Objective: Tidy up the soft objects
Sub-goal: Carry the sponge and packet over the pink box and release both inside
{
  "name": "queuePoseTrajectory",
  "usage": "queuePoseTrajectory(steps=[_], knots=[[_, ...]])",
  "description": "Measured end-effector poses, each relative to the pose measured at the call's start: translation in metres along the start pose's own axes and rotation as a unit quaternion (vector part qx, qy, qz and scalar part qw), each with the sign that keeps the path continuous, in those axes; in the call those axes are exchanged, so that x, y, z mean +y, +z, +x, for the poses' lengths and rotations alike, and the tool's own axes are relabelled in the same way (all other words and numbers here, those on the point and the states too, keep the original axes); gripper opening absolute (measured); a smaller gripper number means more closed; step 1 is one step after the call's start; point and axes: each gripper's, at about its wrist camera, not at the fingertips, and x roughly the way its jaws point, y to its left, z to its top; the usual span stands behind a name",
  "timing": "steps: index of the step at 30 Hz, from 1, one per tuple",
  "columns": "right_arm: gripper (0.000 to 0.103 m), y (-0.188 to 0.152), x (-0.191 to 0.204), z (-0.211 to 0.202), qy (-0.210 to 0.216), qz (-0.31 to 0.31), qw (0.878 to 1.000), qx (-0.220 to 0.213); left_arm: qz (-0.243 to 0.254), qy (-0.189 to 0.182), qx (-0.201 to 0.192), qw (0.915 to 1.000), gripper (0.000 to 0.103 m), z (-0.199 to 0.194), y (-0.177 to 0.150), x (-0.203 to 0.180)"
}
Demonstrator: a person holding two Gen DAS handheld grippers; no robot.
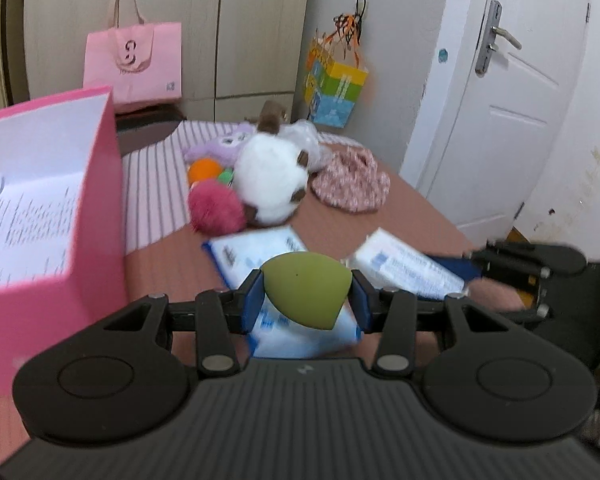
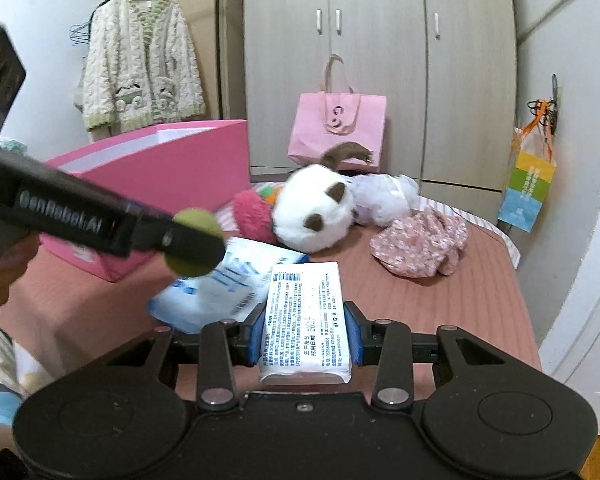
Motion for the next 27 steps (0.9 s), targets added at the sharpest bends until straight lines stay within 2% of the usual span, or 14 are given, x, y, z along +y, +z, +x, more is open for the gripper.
queuePoseTrajectory(steps=[4, 8, 14, 18, 22, 27], knots=[[0.044, 0.009, 0.018, -0.013, 0.03, -0.007, 1.0, 0.003, 0.006, 0.002, 0.024, 0.9997, 0.044, -0.019, -0.015, 0.008], [0.044, 0.015, 0.038, -0.016, 0.045, -0.006, 0.999, 0.029, 0.0, 0.015, 0.039, 0.9991, 0.044, -0.04, -0.032, 0.022], [0.044, 0.023, 0.068, -0.012, 0.111, -0.02, 0.992, 0.062, -0.028, 0.026, 0.066, 0.9971, 0.044, -0.07, -0.048, 0.048], [0.044, 0.029, 0.093, -0.01, 0.149, -0.045, 0.985, 0.076, -0.034, 0.054, 0.074, 0.9952, 0.044, -0.089, -0.054, 0.065], [0.044, 0.041, 0.118, -0.007, 0.182, -0.067, 0.977, 0.088, -0.04, 0.05, 0.079, 0.9949, 0.044, -0.11, -0.054, 0.079], [0.044, 0.065, 0.14, 0.001, 0.211, -0.082, 0.969, 0.097, -0.029, 0.06, 0.061, 0.996, 0.044, -0.13, -0.043, 0.098]])
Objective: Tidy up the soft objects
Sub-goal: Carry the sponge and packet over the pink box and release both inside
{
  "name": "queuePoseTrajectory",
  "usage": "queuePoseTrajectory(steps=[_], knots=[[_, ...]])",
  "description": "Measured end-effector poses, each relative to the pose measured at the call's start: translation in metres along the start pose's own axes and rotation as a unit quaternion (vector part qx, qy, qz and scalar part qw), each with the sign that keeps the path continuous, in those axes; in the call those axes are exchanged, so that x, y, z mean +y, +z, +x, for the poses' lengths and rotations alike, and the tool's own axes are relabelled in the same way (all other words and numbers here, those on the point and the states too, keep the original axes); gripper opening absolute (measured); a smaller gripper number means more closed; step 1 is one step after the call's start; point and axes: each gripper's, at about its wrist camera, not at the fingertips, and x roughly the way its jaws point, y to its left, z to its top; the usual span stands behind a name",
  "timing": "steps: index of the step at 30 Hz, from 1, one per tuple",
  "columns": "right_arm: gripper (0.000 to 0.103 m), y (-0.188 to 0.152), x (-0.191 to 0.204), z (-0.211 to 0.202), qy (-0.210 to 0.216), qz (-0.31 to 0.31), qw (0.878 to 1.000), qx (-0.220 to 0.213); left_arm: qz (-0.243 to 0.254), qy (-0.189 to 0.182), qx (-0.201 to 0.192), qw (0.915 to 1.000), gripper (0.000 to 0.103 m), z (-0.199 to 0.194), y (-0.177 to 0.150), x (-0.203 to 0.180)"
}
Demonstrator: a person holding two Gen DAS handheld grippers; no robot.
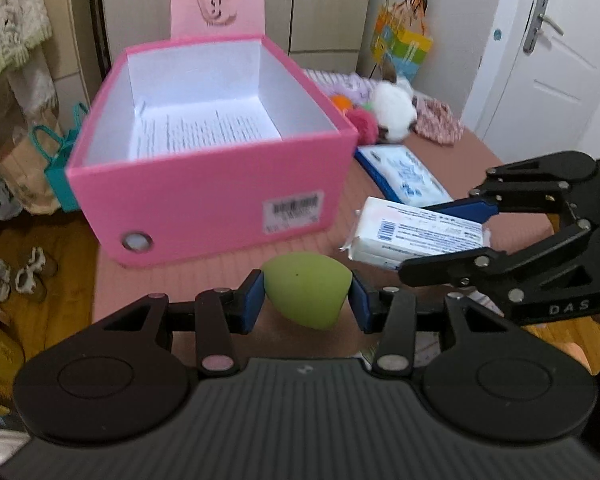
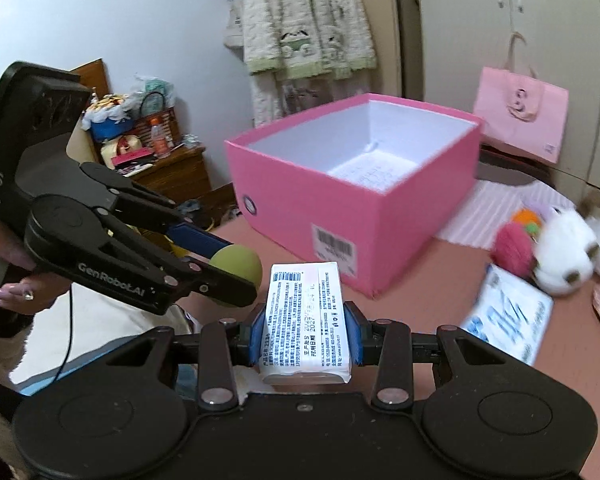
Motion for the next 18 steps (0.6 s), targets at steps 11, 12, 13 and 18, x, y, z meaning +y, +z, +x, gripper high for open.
queuePoseTrajectory(steps=[11, 12, 13, 18], knots=[[0.044, 0.074, -0.015, 0.018, -0.05, -0.017, 0.997, -0.065, 0.014, -0.019, -0.086, 0.996, 0.044, -0.009, 0.073, 0.035], [0.044, 0.081, -0.02, 0.021, -0.056, -0.014, 0.996, -0.07, 0.014, -0.018, -0.091, 0.9956, 0.044, -0.005, 0.083, 0.04], [0.044, 0.088, -0.024, 0.023, -0.06, -0.012, 0.995, -0.074, 0.014, -0.018, -0.093, 0.9954, 0.044, -0.002, 0.091, 0.043], [0.044, 0.125, -0.048, 0.046, -0.078, -0.02, 0.994, -0.073, 0.016, 0.028, -0.097, 0.9948, 0.044, 0.035, 0.133, 0.062]])
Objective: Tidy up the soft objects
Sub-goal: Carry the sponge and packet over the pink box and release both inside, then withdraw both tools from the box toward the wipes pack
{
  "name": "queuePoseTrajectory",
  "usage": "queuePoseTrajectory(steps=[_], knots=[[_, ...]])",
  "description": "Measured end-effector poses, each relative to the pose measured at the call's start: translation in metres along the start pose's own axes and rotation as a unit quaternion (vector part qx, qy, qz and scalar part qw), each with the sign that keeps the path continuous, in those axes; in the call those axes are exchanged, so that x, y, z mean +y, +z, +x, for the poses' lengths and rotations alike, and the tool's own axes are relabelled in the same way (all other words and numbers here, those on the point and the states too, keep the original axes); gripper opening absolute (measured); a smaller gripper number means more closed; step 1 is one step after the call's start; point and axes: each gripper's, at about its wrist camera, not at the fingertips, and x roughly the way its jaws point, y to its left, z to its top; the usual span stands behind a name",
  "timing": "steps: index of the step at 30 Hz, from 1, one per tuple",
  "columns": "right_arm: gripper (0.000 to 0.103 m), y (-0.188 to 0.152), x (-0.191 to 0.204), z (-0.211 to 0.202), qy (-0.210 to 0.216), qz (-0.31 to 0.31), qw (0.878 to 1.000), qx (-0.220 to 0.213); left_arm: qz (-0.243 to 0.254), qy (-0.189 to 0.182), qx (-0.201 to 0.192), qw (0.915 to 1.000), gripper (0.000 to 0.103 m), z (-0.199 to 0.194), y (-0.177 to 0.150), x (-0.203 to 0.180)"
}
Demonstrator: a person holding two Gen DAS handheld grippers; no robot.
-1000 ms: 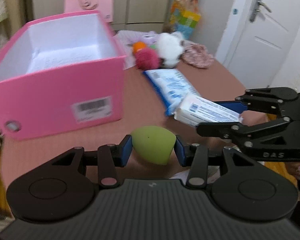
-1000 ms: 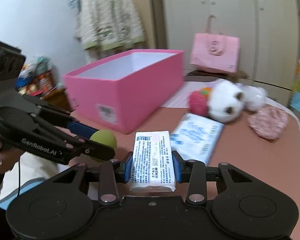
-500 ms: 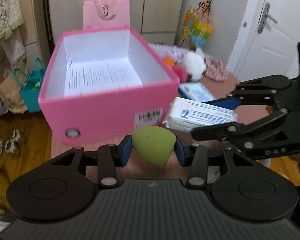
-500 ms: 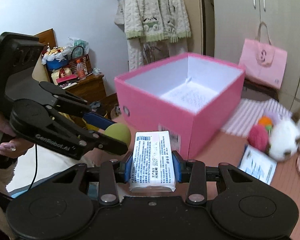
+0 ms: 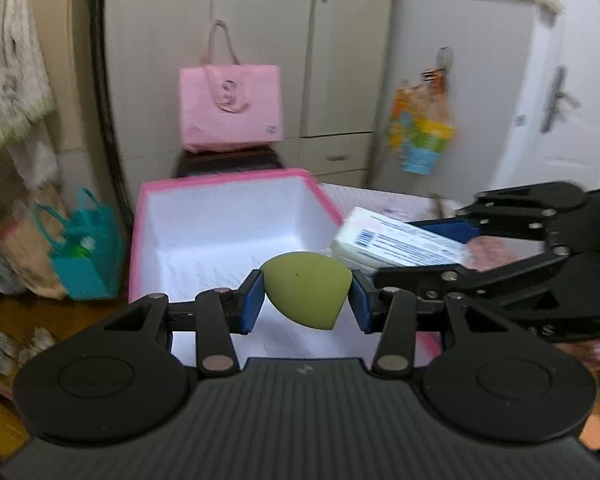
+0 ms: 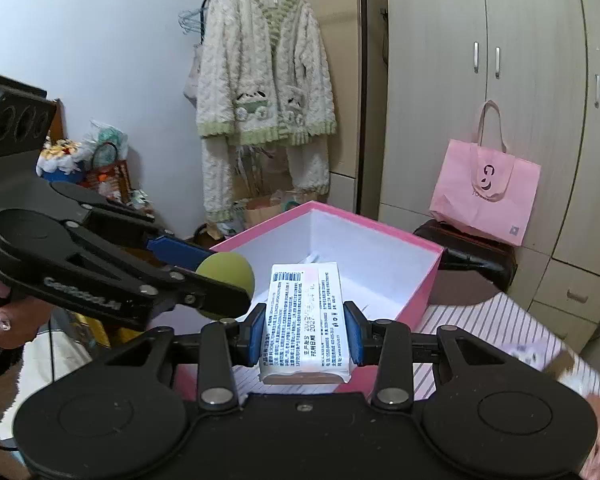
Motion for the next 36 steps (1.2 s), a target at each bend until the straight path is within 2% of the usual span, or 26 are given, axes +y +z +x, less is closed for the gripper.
queuePoseTrajectory(steps=[2, 3, 5, 8, 12, 15, 18, 21, 26, 30, 31, 32, 34, 36], knots=[[0.044, 0.009, -0.006, 0.019, -0.011, -0.007, 1.0, 0.006, -0.011, 0.035, -0.001, 0.9993, 0.044, 0.023, 0.011, 0.011], [0.044, 0.013, -0.01, 0.031, -0.023, -0.01, 1.0, 0.01, -0.024, 0.04, 0.005, 0.9989, 0.044, 0.035, 0.016, 0.018], [0.044, 0.02, -0.017, 0.055, -0.044, -0.023, 0.998, 0.023, -0.051, 0.035, 0.025, 0.9978, 0.044, 0.058, 0.027, 0.035], [0.044, 0.027, -0.025, 0.082, -0.046, -0.042, 0.997, 0.042, -0.087, 0.027, 0.05, 0.9945, 0.044, 0.087, 0.041, 0.056], [0.044, 0.029, -0.023, 0.111, -0.043, -0.092, 0.993, 0.055, -0.075, 0.043, 0.06, 0.9944, 0.044, 0.11, 0.048, 0.06], [0.044, 0.027, -0.023, 0.127, -0.047, -0.094, 0.991, 0.078, -0.082, 0.032, 0.092, 0.9919, 0.044, 0.127, 0.047, 0.062], [0.044, 0.025, -0.026, 0.141, -0.058, -0.101, 0.989, 0.094, -0.07, 0.045, 0.127, 0.9884, 0.044, 0.141, 0.042, 0.054], [0.044, 0.025, -0.031, 0.153, -0.061, -0.106, 0.987, 0.105, -0.086, 0.043, 0.144, 0.9849, 0.044, 0.153, 0.041, 0.055], [0.044, 0.03, -0.036, 0.166, -0.049, -0.113, 0.984, 0.128, -0.097, 0.07, 0.142, 0.9826, 0.045, 0.164, 0.043, 0.06], [0.045, 0.032, -0.037, 0.176, -0.044, -0.122, 0.981, 0.142, -0.103, 0.083, 0.133, 0.9822, 0.05, 0.165, 0.043, 0.058], [0.048, 0.033, -0.036, 0.176, -0.041, -0.122, 0.981, 0.143, -0.099, 0.087, 0.13, 0.9827, 0.056, 0.163, 0.043, 0.057], [0.057, 0.034, -0.036, 0.176, -0.041, -0.121, 0.982, 0.141, -0.094, 0.092, 0.123, 0.9837, 0.06, 0.16, 0.043, 0.053], [0.065, 0.034, -0.034, 0.169, -0.044, -0.121, 0.983, 0.13, -0.084, 0.098, 0.113, 0.9853, 0.067, 0.153, 0.044, 0.05], [0.065, 0.034, -0.034, 0.158, -0.044, -0.119, 0.985, 0.116, -0.077, 0.101, 0.107, 0.9861, 0.069, 0.14, 0.044, 0.051]])
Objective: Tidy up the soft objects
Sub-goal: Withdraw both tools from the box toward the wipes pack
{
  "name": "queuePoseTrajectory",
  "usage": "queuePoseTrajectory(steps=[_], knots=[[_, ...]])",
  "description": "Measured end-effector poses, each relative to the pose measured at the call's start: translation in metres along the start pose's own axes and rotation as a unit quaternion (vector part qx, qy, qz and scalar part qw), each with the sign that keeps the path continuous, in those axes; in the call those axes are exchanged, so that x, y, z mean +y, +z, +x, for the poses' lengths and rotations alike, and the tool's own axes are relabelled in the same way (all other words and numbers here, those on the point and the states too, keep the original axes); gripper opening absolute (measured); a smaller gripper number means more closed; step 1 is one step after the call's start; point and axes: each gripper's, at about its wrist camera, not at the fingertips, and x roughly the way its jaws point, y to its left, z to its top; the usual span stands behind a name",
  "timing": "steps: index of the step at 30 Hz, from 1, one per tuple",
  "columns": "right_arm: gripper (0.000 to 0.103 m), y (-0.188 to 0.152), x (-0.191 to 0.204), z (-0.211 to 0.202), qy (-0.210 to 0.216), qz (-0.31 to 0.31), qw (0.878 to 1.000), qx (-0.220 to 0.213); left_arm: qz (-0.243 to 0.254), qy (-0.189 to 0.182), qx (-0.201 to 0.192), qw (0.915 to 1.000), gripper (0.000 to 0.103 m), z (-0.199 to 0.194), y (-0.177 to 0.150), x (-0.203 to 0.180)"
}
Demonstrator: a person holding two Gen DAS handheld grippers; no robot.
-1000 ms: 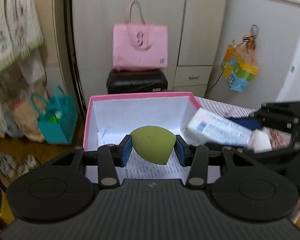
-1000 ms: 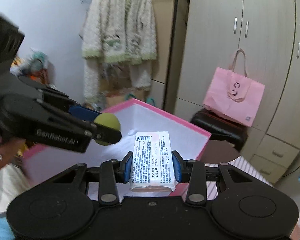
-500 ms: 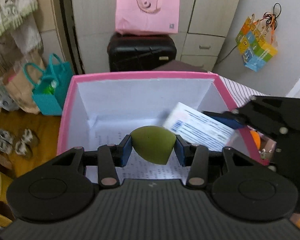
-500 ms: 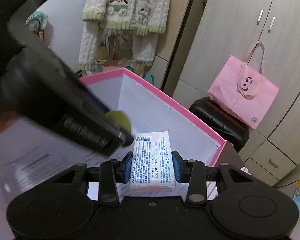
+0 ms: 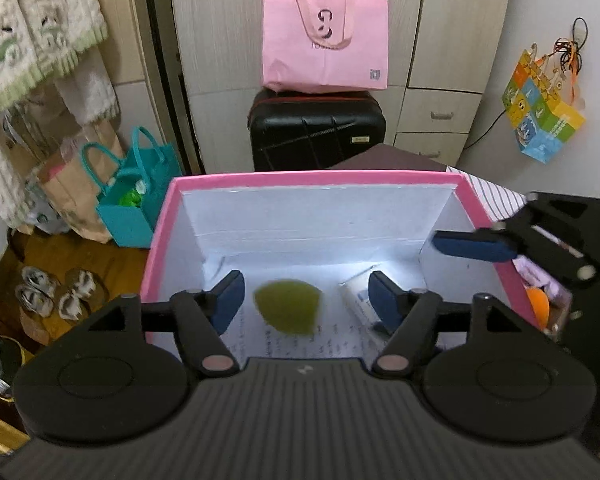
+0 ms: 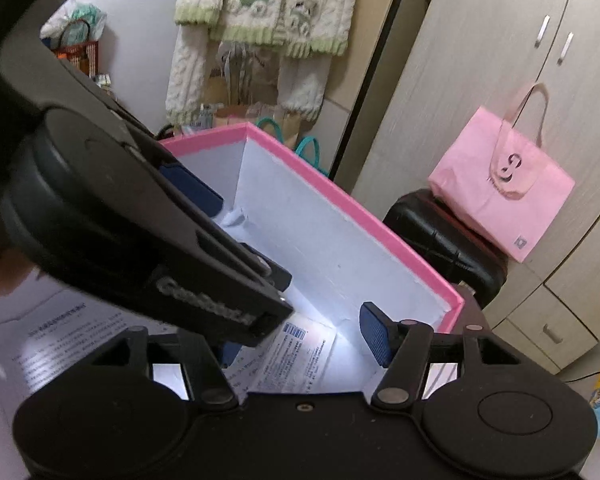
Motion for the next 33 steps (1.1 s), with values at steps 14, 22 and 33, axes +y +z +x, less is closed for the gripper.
queuePoseTrajectory(steps=[14, 22, 33], knots=[[0.066, -0.061, 0.012, -0.145, 0.015, 0.104, 0.99, -0.095, 0.039, -0.088, -0.043, 0.9944, 0.074, -0.12, -0.05, 0.0], [0.069, -0.094, 0.02, -0.196, 0.037, 0.158, 0.983, -0.081, 0.096, -0.127, -0.063, 0.9853, 0.076, -0.178, -0.081, -0.021], [0.07, -0.13, 0.027, -0.243, 0.079, 0.162, 0.982, -0.053, 0.162, -0.162, -0.092, 0.969, 0.083, -0.227, -0.12, -0.072]])
